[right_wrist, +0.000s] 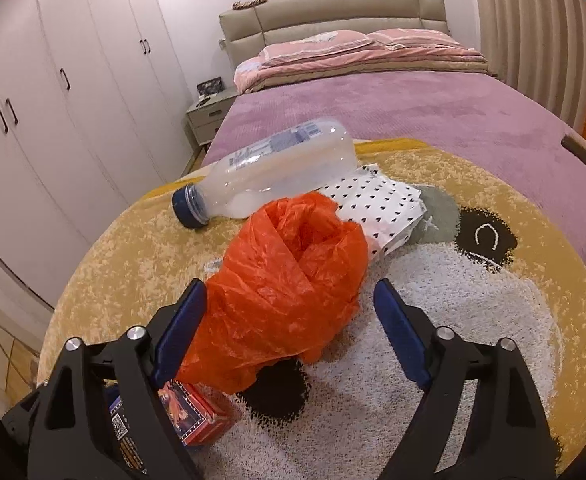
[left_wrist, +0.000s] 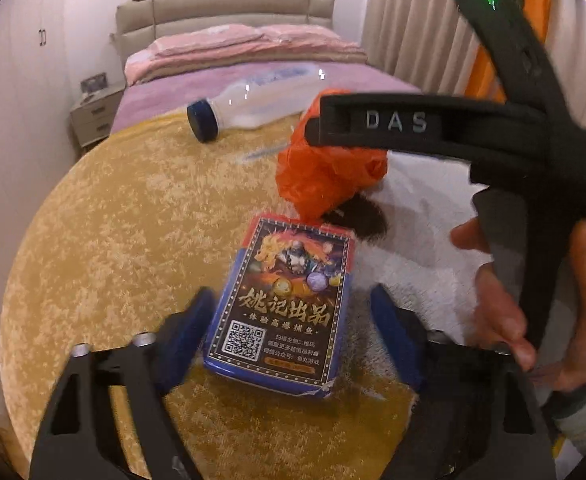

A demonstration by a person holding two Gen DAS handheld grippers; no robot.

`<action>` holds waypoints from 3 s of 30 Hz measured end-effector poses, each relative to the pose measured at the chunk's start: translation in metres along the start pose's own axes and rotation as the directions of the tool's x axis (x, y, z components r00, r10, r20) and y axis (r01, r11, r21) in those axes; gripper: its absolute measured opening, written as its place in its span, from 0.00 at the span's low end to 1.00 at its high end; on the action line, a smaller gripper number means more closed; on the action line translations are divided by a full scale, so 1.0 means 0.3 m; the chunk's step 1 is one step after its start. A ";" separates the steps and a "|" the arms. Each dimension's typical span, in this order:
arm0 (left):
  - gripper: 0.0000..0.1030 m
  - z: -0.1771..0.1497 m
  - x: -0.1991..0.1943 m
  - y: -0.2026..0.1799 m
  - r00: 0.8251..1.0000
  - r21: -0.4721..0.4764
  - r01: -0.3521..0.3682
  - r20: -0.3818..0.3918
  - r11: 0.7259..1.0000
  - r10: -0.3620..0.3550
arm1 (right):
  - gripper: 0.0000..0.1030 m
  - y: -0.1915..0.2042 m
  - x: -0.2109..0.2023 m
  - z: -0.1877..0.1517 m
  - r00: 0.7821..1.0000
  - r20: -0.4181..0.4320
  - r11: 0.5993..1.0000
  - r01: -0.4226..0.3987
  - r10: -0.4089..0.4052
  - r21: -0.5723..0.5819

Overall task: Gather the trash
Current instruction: 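Grasp the orange plastic bag with the right tool while the left tool grasps the blue card box, then carry the bag and box over the wastebasket and open both tools, then grasp the white heart-print packet with the right tool while the left tool grasps the clear bottle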

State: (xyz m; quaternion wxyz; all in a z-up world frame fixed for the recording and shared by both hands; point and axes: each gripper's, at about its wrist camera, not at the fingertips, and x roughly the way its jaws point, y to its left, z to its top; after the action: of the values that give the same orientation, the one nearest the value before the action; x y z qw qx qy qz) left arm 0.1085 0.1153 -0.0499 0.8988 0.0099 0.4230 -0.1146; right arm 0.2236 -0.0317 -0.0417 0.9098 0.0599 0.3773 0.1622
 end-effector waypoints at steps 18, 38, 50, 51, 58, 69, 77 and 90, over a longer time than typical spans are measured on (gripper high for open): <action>0.59 -0.055 -0.146 -0.092 0.995 -0.001 0.001 0.102 1.000 -0.001 | 0.34 -0.074 -0.182 -0.077 0.998 0.026 0.997 -0.065 0.064 0.037; 0.59 0.123 -0.309 -0.522 0.910 0.144 0.225 0.322 0.964 -0.261 | 0.34 -0.442 -0.774 -0.102 0.928 0.317 0.978 0.160 -0.194 0.131; 0.59 0.325 -0.127 -0.860 0.880 0.200 0.360 0.252 0.911 -0.403 | 0.34 -0.919 -0.877 -0.113 0.877 0.232 0.875 0.324 -0.420 0.361; 0.59 0.343 -0.095 -0.891 0.879 0.203 0.370 0.239 0.906 -0.413 | 0.34 -0.956 -0.871 -0.115 0.878 0.214 0.865 0.330 -0.428 0.378; 0.59 0.398 0.056 -1.030 0.882 0.224 0.397 0.173 0.890 -0.437 | 0.34 -1.168 -0.835 -0.141 0.876 0.130 0.806 0.357 -0.464 0.471; 0.78 0.436 0.250 -1.100 0.892 0.179 0.440 0.030 0.880 -0.452 | 0.54 -1.289 -0.720 -0.194 0.882 0.022 0.757 0.391 -0.471 0.524; 0.78 0.418 0.209 -1.035 0.884 0.171 0.450 0.052 0.877 -0.464 | 0.55 -1.276 -0.747 -0.205 0.893 0.042 0.766 0.359 -0.448 0.533; 0.78 0.393 -0.028 -0.860 0.867 0.188 0.427 0.193 0.884 -0.460 | 0.63 -0.997 -0.840 -0.107 0.895 0.164 0.851 0.317 -0.415 0.419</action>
State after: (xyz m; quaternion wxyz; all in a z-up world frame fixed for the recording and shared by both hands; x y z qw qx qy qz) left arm 0.1372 -0.1476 0.0526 0.8884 -0.0388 0.2971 -0.3479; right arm 0.1086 -0.3992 0.0345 0.9345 0.1823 0.2889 -0.1007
